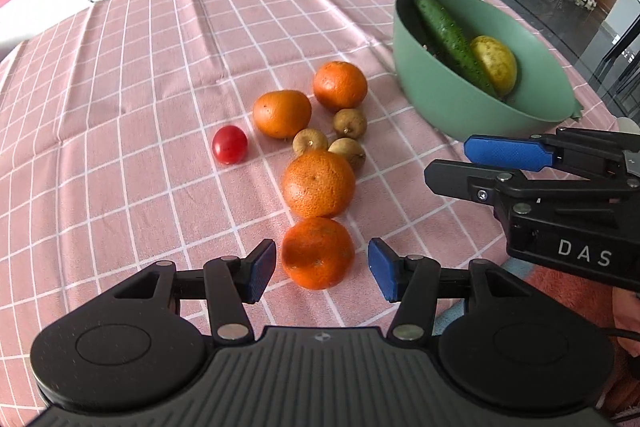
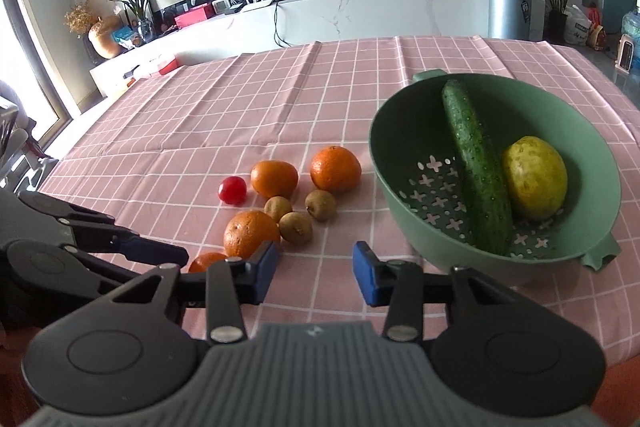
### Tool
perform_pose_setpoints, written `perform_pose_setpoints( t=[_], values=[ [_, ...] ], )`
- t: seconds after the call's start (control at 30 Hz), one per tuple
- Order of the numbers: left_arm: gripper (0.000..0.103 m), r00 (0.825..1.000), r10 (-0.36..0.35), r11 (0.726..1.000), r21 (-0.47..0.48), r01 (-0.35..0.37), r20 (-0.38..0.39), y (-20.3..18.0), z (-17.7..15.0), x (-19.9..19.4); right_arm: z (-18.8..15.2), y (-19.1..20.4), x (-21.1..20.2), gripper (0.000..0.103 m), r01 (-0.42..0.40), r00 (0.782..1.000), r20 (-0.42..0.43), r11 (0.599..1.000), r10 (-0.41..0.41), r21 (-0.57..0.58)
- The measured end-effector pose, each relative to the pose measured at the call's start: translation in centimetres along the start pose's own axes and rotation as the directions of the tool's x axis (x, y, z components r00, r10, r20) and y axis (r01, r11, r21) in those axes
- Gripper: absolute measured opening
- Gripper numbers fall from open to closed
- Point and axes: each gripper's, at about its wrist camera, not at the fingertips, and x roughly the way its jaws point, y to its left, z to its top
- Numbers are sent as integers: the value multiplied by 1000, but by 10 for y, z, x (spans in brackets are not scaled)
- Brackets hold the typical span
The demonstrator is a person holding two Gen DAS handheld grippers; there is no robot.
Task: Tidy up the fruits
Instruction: 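Open both grippers and withdraw them from the colander, then grasp an orange with the left gripper while the right gripper grasps another orange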
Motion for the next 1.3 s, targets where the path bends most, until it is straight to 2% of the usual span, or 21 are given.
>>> perform_pose_setpoints(
  t=[0.17, 0.37, 0.47, 0.53, 0.63, 0.77, 0.83, 1.0, 1.07, 1.3],
  values=[
    [62, 999, 7, 1000, -7, -8, -33, 1, 0, 10, 4, 3, 12, 30, -54, 998, -14, 999, 54, -4],
    [49, 999, -21, 999, -50, 20, -36, 7, 2, 8, 6, 3, 23, 30, -115, 993, -27, 993, 115, 8],
    [48, 999, 17, 997, -77, -19, -32, 12, 1, 4, 8, 5, 28, 30, -138, 990, -29, 990, 139, 11],
    [48, 999, 32, 993, -113, -33, -16, 19, 0, -4, 8, 7, 31, 29, -146, 989, -29, 989, 147, 12],
    [48, 998, 52, 974, -222, -45, 27, 38, -2, -15, 9, 9, 35, 30, -153, 987, -37, 988, 154, 10],
    [48, 992, 115, 953, -288, -96, 53, 53, 3, -20, 8, 23, 41, 30, -139, 990, -44, 989, 137, -42],
    [48, 992, 111, 952, -294, -88, 64, 55, 4, -20, 8, 31, 43, 37, -112, 993, -36, 991, 109, -75],
    [48, 991, 110, 950, -301, -83, 74, 59, 6, -18, 5, 51, 53, 40, -36, 999, -43, 984, 29, -175],
    [48, 991, 110, 946, -313, -83, 70, 62, 7, -16, 3, 59, 58, 47, 3, 999, -42, 979, -12, -205],
    [48, 993, 99, 945, -318, -75, 60, 67, 4, -12, -1, 73, 66, 48, 65, 997, -25, 960, -75, -274]
  ],
)
